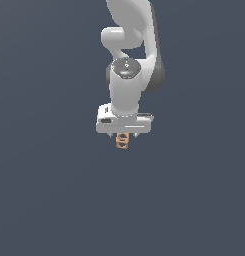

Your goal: Pick up the object and move it to a goal position.

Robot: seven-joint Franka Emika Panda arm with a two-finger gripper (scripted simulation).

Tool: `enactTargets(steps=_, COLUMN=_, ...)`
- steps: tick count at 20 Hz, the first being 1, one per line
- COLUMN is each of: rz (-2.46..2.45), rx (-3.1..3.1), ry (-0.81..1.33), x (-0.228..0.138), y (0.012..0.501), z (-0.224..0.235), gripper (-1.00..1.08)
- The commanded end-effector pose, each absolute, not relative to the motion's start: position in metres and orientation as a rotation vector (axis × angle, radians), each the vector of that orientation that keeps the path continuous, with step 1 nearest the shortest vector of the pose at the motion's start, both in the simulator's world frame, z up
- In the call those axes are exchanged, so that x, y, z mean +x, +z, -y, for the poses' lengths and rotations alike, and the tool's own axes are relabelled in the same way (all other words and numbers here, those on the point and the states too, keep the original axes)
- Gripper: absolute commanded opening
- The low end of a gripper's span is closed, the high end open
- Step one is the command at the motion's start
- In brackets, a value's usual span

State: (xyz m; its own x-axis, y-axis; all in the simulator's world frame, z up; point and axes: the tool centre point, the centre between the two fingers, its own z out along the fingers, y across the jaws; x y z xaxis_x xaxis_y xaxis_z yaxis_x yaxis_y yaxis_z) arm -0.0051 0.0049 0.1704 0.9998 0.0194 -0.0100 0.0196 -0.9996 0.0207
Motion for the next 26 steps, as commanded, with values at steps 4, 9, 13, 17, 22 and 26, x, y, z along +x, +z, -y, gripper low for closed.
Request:
enactTargets(steps=4, rz=-0.022, rx=3.116, ry=-0.014, x=-0.006, y=0.17, z=-0.001, gripper=1.0)
enactTargets(steps=9, rz=0.007, rx=3.097, ry=-0.007, x=-0.007, y=0.172, z=0.017, gripper=1.0)
enactTargets(steps=13, rz=0.006, rx=3.095, ry=-0.007, x=-0.006, y=0.174, z=0.019, gripper=1.0)
enactTargets(steps=17, rz=0.016, rx=3.099, ry=-0.007, x=-0.009, y=0.169, z=0.017, gripper=1.0)
enactTargets(steps=22, rz=0.053, rx=3.108, ry=-0.005, x=-0.019, y=0.153, z=0.013, gripper=1.0)
enactTargets(steps=26, rz=0.102, rx=3.119, ry=-0.003, x=-0.032, y=0.133, z=0.007, gripper=1.0)
